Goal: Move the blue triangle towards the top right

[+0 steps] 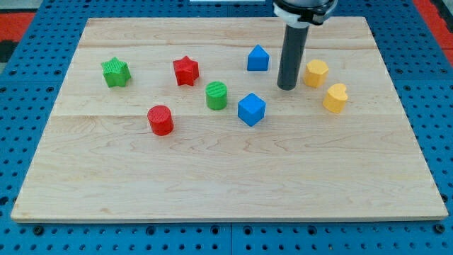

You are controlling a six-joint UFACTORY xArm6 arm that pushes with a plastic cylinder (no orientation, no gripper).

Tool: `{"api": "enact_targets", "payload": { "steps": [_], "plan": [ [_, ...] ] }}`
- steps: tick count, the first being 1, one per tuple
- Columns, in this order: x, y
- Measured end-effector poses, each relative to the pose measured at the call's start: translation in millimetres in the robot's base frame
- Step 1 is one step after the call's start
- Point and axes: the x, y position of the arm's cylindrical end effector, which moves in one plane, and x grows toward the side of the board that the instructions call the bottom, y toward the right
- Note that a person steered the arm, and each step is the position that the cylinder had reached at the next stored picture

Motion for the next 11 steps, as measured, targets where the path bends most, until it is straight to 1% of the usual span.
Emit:
{"api": "enact_targets", "payload": {
  "steps": [2,3,5,6,8,9,11],
  "plan": [
    [-17,40],
    [-20,37],
    [-19,-43],
    [-33,-68],
    [-90,-64],
    [-98,-58],
    [-107,-13]
  ]
}}
